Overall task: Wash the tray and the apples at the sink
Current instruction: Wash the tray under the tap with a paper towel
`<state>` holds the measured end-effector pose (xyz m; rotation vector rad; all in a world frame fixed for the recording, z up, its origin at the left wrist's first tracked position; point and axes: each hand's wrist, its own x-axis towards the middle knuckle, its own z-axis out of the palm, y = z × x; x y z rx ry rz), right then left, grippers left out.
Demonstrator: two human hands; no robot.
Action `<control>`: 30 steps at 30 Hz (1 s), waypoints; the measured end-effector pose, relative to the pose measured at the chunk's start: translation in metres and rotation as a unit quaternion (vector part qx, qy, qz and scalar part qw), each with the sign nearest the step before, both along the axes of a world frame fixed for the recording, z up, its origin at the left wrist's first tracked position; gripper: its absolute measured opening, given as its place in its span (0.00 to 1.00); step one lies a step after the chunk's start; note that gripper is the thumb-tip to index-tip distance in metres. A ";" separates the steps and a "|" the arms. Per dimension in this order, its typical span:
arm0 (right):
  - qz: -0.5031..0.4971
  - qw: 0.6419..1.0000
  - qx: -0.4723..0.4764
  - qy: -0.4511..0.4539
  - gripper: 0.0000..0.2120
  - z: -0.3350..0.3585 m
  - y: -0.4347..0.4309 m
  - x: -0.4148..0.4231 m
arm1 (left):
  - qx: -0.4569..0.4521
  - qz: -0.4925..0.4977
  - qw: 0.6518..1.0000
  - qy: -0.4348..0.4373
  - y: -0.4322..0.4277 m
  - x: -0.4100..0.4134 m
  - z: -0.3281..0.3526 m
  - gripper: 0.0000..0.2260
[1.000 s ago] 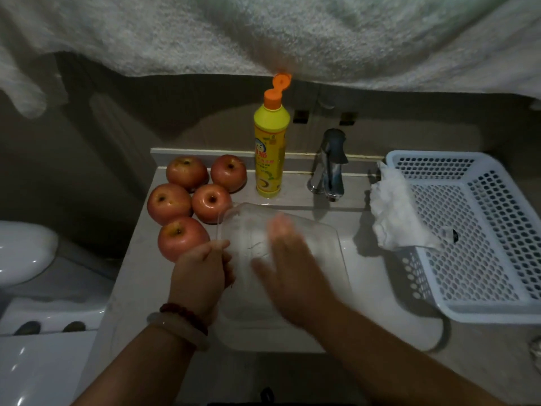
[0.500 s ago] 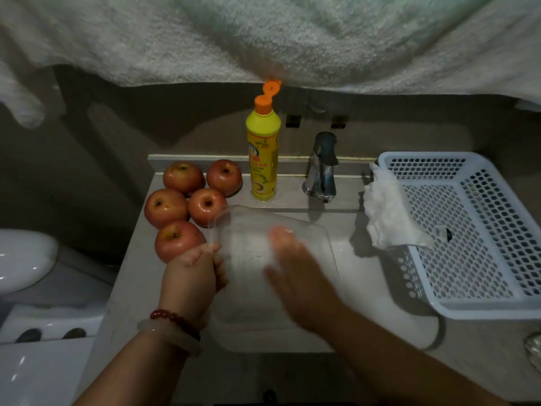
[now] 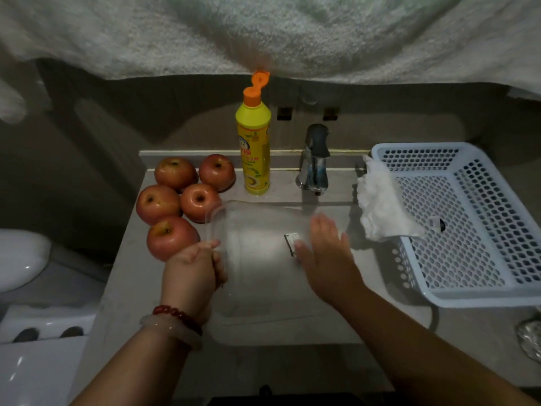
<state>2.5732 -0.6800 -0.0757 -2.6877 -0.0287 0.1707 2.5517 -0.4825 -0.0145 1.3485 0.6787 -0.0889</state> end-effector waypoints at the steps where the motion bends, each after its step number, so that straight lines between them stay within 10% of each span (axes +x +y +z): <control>1: 0.027 0.999 0.026 -0.020 0.41 0.008 0.015 -0.001 | 0.003 -0.006 1.000 -0.001 -0.006 0.001 -0.002 0.08; 5: 0.229 0.966 0.093 -0.072 0.29 0.031 0.057 -0.028 | 0.019 -0.025 1.000 -0.004 -0.015 0.005 -0.001 0.09; 11: 0.026 1.000 0.014 -0.005 0.41 -0.003 -0.014 0.007 | 0.017 0.010 1.000 -0.021 -0.005 0.007 -0.002 0.10; 17: 0.325 0.938 0.085 -0.086 0.31 0.026 0.035 -0.031 | 0.014 -0.014 1.000 -0.003 -0.012 0.005 -0.010 0.08; 24: 0.042 0.949 0.085 -0.302 0.24 0.084 -0.026 0.041 | 0.050 -0.002 0.999 0.011 -0.003 0.006 -0.018 0.18; 30: 0.020 0.961 -0.059 -0.269 0.27 0.108 -0.038 0.113 | 0.020 0.027 0.999 0.024 -0.017 0.019 -0.031 0.12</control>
